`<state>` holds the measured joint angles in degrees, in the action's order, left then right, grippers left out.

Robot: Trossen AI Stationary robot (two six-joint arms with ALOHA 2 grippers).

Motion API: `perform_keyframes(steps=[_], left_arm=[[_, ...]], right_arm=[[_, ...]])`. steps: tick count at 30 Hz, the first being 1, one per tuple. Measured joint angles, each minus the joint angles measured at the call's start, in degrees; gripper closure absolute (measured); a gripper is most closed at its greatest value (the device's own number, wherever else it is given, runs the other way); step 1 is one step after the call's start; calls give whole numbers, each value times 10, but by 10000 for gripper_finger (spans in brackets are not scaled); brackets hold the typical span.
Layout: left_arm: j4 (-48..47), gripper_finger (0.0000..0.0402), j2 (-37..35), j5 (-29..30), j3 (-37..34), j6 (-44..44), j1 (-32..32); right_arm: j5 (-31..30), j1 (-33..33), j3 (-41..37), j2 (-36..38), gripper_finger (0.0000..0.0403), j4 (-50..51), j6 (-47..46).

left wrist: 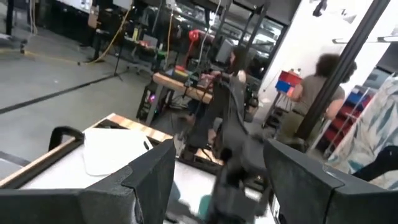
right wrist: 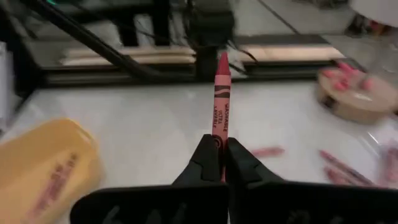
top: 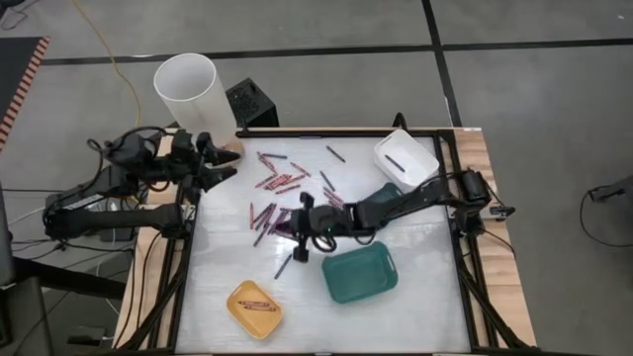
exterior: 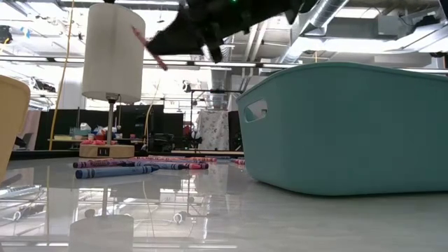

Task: Sort crayons
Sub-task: Put the red crayon into the yellow bin

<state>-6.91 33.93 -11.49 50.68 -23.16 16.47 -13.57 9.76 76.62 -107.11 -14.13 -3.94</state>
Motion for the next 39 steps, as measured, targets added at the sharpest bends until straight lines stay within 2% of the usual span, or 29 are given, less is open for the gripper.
perform_keyframes(steps=[5,9,15,22,26,28,39], left_arm=[[13,168,0,4,0,-9,0],[13,168,2,16,0,-21,0],[19,168,1,24,0,-35,0],[19,168,1,29,0,-36,0],[19,168,1,28,0,-36,0],[18,168,2,28,0,-37,0],[16,168,1,28,0,-31,0]], right_arm=[[32,21,3,-28,401,-77,6],[75,34,28,-80,401,-115,5],[163,53,152,-189,401,-109,10],[241,68,336,-296,401,31,23],[272,68,407,-334,401,110,9],[282,65,425,-340,401,143,-4],[288,60,428,-339,379,181,-32]])
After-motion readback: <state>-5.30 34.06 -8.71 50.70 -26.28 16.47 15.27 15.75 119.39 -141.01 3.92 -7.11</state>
